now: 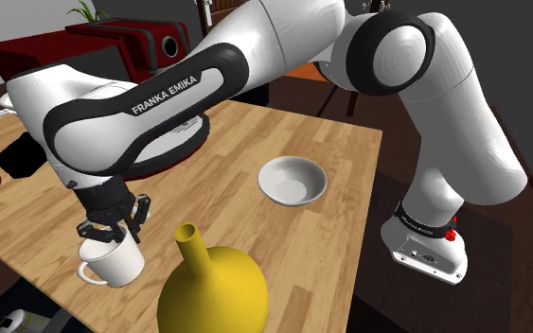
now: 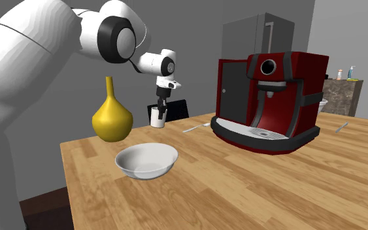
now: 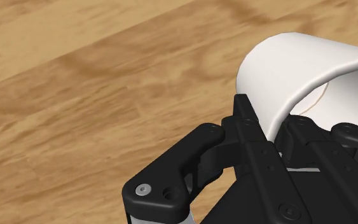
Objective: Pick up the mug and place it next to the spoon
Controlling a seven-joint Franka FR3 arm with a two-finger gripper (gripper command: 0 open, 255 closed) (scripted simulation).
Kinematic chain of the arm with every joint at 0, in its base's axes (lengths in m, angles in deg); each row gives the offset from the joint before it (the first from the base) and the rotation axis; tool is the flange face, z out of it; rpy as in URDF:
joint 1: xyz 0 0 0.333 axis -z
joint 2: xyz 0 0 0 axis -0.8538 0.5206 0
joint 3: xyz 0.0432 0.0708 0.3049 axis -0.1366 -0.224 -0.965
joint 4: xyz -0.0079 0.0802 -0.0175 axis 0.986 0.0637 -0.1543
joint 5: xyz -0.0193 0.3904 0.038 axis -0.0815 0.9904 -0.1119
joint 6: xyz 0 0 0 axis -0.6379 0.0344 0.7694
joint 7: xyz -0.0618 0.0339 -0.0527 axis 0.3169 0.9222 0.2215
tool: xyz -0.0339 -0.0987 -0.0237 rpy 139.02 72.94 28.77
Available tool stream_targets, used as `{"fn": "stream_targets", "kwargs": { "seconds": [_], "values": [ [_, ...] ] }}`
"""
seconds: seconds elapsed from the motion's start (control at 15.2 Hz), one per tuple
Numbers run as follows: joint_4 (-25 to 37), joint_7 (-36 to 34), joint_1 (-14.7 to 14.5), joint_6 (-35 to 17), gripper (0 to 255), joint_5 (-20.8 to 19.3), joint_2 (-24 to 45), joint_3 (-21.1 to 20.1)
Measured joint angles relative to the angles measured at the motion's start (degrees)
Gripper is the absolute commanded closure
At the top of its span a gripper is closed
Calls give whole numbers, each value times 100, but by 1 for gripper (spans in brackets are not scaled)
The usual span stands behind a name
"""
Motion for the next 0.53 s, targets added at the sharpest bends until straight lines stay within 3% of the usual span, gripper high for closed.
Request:
{"fn": "stream_targets", "kwargs": {
  "seconds": [0.2, 0.26, 0.53],
  "values": [
    [-1, 0, 0, -2, 255, 0, 1, 0],
    [-1, 0, 0, -3, 0, 0, 1, 0],
    [-1, 0, 0, -4, 0, 0, -1, 0]
  ]
}}
